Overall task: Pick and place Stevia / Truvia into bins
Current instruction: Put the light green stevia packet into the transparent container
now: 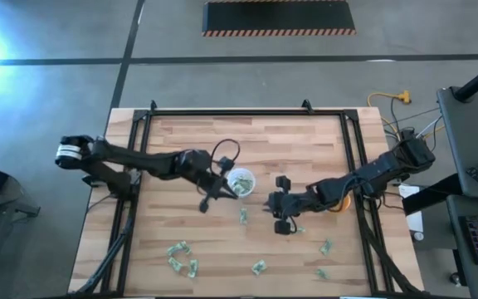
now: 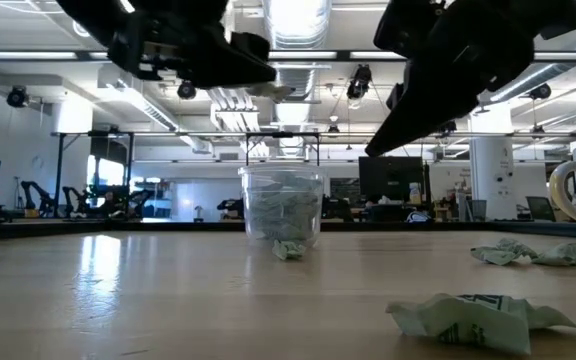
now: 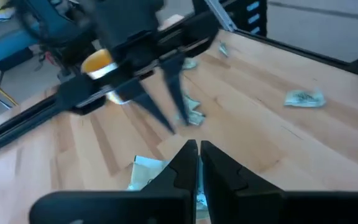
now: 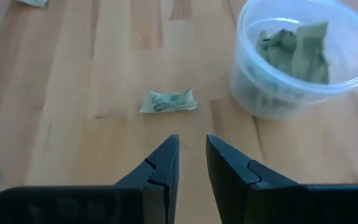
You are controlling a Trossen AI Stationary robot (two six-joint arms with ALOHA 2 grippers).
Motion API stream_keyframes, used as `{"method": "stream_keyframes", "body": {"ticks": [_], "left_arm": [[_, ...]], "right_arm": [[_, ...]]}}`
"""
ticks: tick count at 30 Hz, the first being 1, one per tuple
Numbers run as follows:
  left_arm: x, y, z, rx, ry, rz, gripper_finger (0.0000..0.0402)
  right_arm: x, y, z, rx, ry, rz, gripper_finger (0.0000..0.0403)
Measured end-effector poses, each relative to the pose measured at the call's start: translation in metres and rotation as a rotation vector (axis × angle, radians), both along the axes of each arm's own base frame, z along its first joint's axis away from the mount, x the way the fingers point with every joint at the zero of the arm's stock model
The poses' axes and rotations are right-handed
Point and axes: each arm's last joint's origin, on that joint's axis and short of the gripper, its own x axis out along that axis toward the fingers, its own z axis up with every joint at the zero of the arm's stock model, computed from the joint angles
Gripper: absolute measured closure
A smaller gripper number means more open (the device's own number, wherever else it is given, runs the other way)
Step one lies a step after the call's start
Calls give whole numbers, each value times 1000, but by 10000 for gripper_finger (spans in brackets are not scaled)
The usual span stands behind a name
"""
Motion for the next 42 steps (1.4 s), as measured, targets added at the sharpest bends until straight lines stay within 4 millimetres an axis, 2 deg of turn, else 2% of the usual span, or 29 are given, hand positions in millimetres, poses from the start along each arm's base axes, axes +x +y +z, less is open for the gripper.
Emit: {"method": "stream_keyframes", "body": {"ticks": [8,13,21,24,29,34,38,42], "left_arm": [[15,35,-29,-48,57,45,401],[19,40,-39,-53,74,54,401],[21,43,-38,-86,86,119,395],[21,43,-38,-85,90,127,369],[21,45,-38,-74,89,157,303],[16,44,-30,-94,86,171,248],[3,38,-17,-99,136,162,226],[-18,31,-6,-120,242,165,224]], "right_arm": [[-5,12,-1,59,-6,-18,335],[-7,19,0,38,-16,-21,333],[-7,19,0,30,-20,-23,337],[-7,19,0,29,-20,-22,335],[-7,19,0,24,-19,-18,337],[-8,19,-1,28,-13,-12,339],[-12,23,-5,97,24,20,334],[-18,30,-10,199,90,24,328]]}}
